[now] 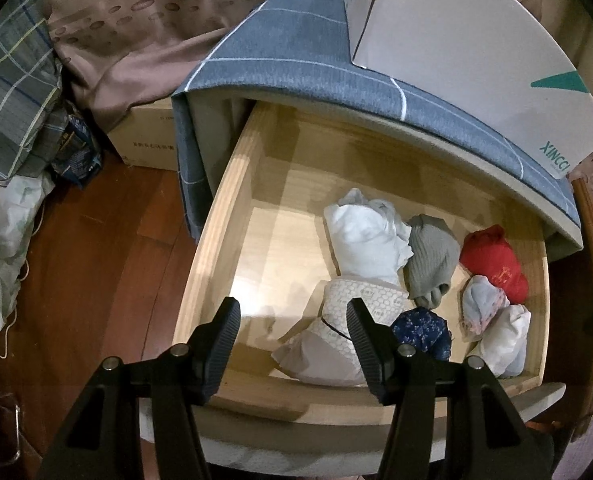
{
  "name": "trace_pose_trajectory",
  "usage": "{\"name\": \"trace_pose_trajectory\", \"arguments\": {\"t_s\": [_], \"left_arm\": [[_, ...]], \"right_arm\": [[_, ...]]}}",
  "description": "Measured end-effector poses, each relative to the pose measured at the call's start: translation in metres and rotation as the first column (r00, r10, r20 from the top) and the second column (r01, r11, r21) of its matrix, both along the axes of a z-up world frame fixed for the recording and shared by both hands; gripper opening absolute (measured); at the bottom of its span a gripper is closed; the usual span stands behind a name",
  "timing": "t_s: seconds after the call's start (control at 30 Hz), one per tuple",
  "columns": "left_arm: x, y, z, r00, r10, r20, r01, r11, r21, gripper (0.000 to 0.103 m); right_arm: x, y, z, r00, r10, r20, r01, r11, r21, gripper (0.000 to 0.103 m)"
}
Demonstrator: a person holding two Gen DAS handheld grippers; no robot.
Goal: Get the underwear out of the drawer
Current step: 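Grasp the white-pink rolled underwear with the right tool while the left hovers over the drawer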
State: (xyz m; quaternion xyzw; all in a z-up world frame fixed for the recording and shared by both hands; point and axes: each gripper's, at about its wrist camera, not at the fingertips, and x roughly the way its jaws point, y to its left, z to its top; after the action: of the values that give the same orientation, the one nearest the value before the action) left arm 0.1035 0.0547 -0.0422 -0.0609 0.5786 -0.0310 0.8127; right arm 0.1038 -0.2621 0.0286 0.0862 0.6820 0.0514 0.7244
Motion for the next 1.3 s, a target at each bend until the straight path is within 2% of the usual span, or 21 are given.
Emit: {"name": "trace_pose_trajectory", "arguments": {"t_s": [0.2,0.43,0.57,0.93,1.17,1.3], "left_arm": [[0.001,0.000,-0.002,1.000,-0.004,-0.011,0.004,1.000,-0.001,0.057],[0.000,-0.001,-0.003,1.000,-0.004,-0.014,0.004,1.000,0.000,0.057],[0.000,-0.001,-0.004,1.000,-0.007,-0.016,0.007,1.000,0.002,0.057],[0.001,-0.006,-0.008,0.999,-0.026,-0.042,0.027,0.999,0.019,0.057],[0.001,-0.013,-0.014,0.995,-0.059,-0.081,0.062,0.998,0.024,0.057],[0.002,-0.020,-0.021,0.988,-0.103,-0.114,0.106,0.994,0.021,0.057]], "right_arm": [[-0.010,0.005,-0.041,0.999,-0.035,-0.040,0.036,0.999,0.028,0.046],[-0.008,0.015,-0.072,0.997,-0.042,-0.064,0.041,0.999,-0.019,0.047],[-0.008,0.019,-0.086,0.998,-0.039,-0.057,0.035,0.996,-0.081,0.054],[0.000,0.017,-0.103,0.997,-0.056,-0.053,0.050,0.994,-0.097,0.055],[-0.003,0.013,-0.104,0.997,-0.074,-0.032,0.071,0.994,-0.084,0.046],[-0.010,0.006,-0.099,0.996,-0.092,-0.015,0.091,0.994,-0.055,0.045]]}}
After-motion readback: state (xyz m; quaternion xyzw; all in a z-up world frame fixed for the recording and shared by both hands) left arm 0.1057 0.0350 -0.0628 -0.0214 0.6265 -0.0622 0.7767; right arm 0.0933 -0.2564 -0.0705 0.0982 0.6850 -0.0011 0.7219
